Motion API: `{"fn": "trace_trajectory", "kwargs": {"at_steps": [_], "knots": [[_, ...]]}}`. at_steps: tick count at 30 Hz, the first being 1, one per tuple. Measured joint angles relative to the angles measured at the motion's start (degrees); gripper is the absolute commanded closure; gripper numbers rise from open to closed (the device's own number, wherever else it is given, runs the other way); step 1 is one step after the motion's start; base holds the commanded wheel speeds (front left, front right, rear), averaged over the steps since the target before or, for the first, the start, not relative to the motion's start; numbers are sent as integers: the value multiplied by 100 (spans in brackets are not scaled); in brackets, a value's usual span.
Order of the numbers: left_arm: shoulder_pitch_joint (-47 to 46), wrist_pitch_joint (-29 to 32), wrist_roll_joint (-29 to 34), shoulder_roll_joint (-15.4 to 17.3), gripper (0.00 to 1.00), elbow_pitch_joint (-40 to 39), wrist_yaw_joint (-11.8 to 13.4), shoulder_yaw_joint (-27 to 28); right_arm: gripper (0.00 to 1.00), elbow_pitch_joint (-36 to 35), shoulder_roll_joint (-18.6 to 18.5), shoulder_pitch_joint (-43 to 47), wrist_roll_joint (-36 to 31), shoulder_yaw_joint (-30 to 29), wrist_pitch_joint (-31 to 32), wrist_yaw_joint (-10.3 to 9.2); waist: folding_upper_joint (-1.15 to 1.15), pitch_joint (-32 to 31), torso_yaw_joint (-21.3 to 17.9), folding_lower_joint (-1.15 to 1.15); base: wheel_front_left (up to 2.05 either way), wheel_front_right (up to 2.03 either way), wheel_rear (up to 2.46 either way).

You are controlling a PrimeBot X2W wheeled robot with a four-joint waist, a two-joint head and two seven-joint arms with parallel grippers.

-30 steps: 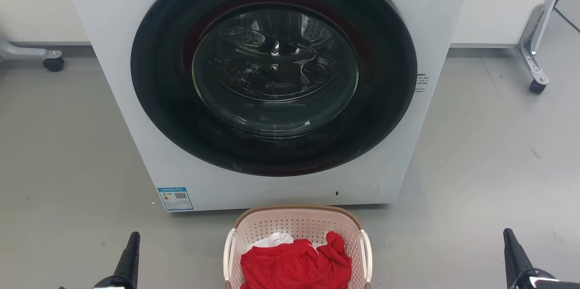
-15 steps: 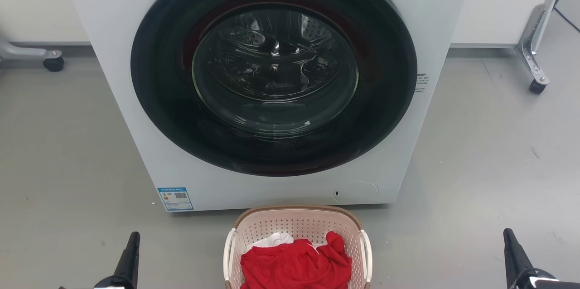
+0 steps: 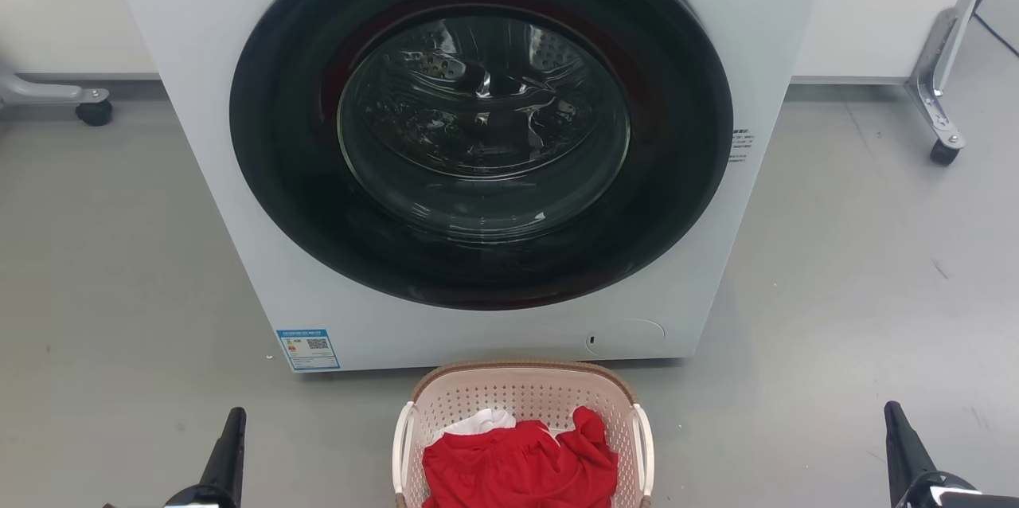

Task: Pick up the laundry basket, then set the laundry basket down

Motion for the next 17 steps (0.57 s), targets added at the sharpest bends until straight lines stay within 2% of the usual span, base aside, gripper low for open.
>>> {"fn": "trace_trajectory", "kwargs": {"at_steps": [17], "knots": [[0,0,0,0,100,-1,0,0,100,-1,0,0,1,0,0,0,0,0,0,0,0,0,0]]}}
